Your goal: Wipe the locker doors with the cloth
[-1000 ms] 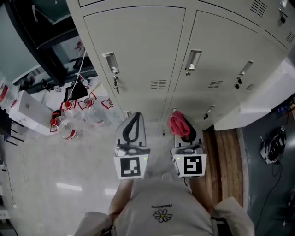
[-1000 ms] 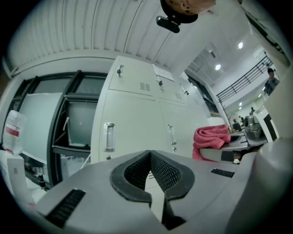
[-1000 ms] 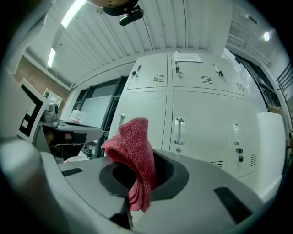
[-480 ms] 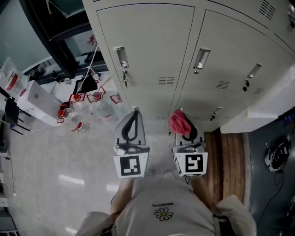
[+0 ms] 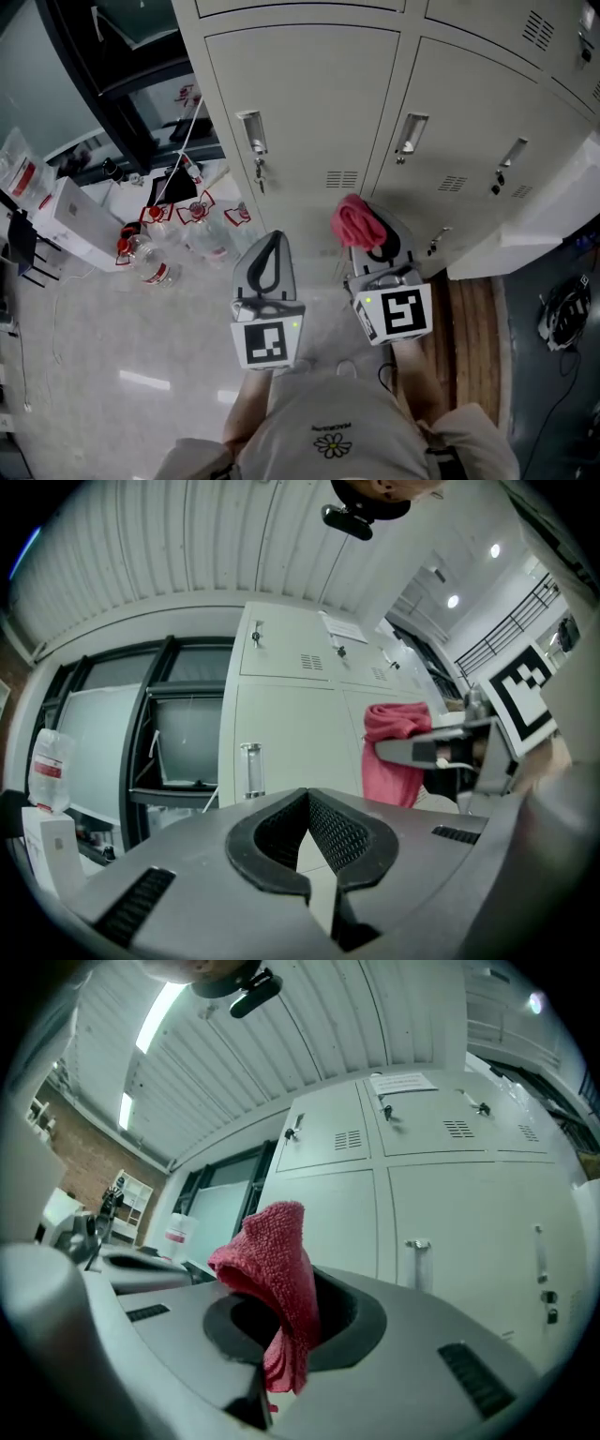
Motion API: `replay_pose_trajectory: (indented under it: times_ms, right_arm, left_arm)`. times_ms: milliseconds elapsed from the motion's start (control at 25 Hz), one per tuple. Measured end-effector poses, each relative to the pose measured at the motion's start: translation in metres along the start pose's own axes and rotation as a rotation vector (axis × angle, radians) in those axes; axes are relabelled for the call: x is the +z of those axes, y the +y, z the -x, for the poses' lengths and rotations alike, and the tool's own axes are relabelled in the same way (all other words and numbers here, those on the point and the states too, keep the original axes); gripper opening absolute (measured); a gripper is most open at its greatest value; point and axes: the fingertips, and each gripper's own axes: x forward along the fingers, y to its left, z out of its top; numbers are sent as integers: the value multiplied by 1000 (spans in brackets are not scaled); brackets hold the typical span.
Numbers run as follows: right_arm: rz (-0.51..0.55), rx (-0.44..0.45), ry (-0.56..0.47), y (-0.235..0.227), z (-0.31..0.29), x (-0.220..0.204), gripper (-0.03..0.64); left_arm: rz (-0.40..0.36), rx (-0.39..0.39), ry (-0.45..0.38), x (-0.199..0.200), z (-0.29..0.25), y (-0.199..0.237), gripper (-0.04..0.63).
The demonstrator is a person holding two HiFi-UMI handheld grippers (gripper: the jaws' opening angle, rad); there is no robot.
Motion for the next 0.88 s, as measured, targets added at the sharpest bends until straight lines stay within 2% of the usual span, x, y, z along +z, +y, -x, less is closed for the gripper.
replay_pose_trajectory:
  times_ms: [160, 280, 440, 600, 880]
  right_arm:
    - [-24, 98, -82, 8, -50, 59, 31]
    - [15, 136, -140, 18, -93, 102, 31]
    - [49, 172, -188, 38, -151, 145, 31]
    - [83, 189, -189, 56, -196, 165, 31]
    - [183, 141, -143, 73, -240, 162, 31]
  left_arm:
    - [10, 4, 23, 0, 3, 12, 17]
    - [-15, -5, 64, -8, 10, 18, 17]
    - [0, 4, 75, -13, 17, 26, 17]
    - [12, 18, 83, -16, 23, 37, 17]
    - [20, 62, 113, -24, 32, 67, 17]
